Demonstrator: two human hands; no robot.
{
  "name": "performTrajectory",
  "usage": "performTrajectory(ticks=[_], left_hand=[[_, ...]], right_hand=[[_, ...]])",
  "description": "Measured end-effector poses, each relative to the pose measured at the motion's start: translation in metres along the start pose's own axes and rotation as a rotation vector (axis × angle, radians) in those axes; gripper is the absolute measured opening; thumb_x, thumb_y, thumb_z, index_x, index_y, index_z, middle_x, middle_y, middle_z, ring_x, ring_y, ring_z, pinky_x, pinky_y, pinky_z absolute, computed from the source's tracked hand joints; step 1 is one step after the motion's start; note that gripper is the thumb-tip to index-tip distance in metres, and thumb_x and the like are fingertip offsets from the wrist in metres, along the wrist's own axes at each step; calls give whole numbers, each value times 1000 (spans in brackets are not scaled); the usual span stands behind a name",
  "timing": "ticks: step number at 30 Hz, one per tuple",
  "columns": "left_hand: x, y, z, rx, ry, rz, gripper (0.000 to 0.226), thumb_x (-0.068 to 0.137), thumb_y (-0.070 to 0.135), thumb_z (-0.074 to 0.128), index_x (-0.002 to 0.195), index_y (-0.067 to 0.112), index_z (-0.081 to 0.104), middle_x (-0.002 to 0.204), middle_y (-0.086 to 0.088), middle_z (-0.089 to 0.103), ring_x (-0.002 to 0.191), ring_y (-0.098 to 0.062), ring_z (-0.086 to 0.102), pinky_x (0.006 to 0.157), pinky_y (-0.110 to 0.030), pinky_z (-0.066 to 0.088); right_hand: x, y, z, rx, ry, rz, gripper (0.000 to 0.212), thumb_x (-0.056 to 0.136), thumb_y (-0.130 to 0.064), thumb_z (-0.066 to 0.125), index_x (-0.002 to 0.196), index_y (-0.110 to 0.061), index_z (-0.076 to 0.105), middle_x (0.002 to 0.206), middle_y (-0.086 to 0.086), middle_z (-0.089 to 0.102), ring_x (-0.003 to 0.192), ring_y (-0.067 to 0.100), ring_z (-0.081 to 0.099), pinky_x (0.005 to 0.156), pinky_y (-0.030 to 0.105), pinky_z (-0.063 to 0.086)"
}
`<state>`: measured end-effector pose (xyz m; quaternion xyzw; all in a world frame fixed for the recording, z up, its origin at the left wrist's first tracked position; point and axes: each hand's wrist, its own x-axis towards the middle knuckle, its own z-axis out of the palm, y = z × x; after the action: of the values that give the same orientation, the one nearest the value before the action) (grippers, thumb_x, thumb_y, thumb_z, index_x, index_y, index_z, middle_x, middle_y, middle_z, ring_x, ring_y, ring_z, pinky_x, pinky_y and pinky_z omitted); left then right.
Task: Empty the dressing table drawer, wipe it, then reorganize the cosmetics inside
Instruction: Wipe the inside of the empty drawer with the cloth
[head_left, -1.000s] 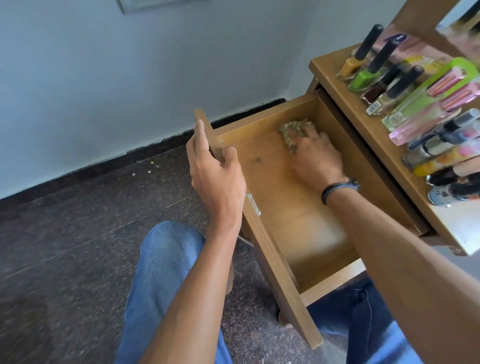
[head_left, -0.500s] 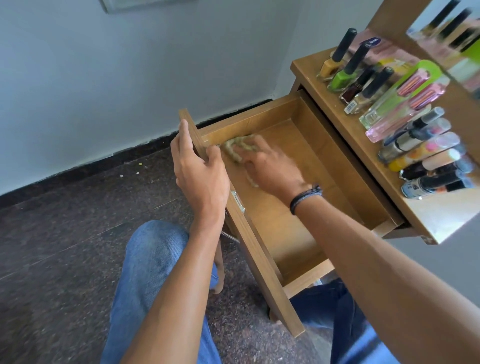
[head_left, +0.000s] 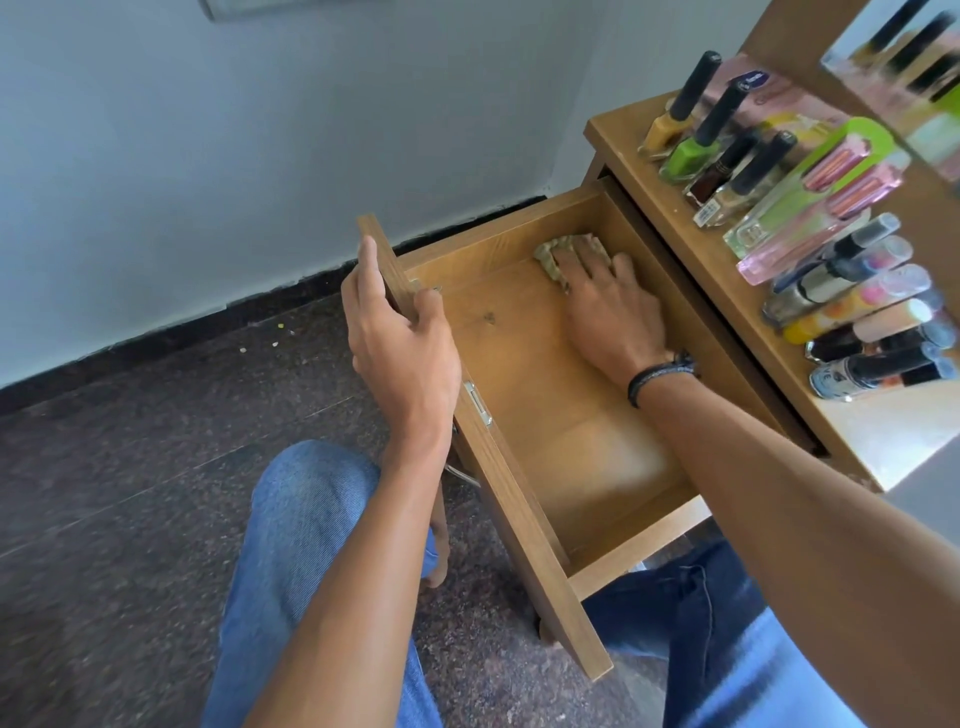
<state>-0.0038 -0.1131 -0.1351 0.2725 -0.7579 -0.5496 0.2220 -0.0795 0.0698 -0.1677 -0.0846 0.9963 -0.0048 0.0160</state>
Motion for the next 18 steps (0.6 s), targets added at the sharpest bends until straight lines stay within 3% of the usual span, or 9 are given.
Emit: performTrajectory(ticks=[4,9,14,18], left_hand=[[1,0,0,-5,11,0,63,90,9,59,150,21,46,137,7,54,114,-5,56,83,1,33],[0,2,0,-7,6,-5,63,89,9,59,150,21,46,138,7,54,116,-7,56,92,-15,38],[1,0,1,-17,9,-2,63,88,10,59,149,20,47,138,5,54,120,-12,56,99,-26,44],[1,0,2,-19,7,-13,63,88,11,59,149,21,47,136,6,55,117,-13,57,94,-25,42]], right_hand=[[-7,-7,9,51,88,128,51,97,-16,42,148,-15,38,162,10,29,134,35,38,99,54,42],[-5,-12,9,175,-9,146,59,99,-24,43,156,-13,30,168,7,19,150,29,21,116,55,25],[-7,-8,-6,229,-101,39,57,98,-37,48,151,-20,36,165,3,25,145,29,27,114,53,29],[-31,-29,-12,218,-106,-113,47,95,-53,57,130,-22,52,137,-1,50,122,25,47,103,51,40]])
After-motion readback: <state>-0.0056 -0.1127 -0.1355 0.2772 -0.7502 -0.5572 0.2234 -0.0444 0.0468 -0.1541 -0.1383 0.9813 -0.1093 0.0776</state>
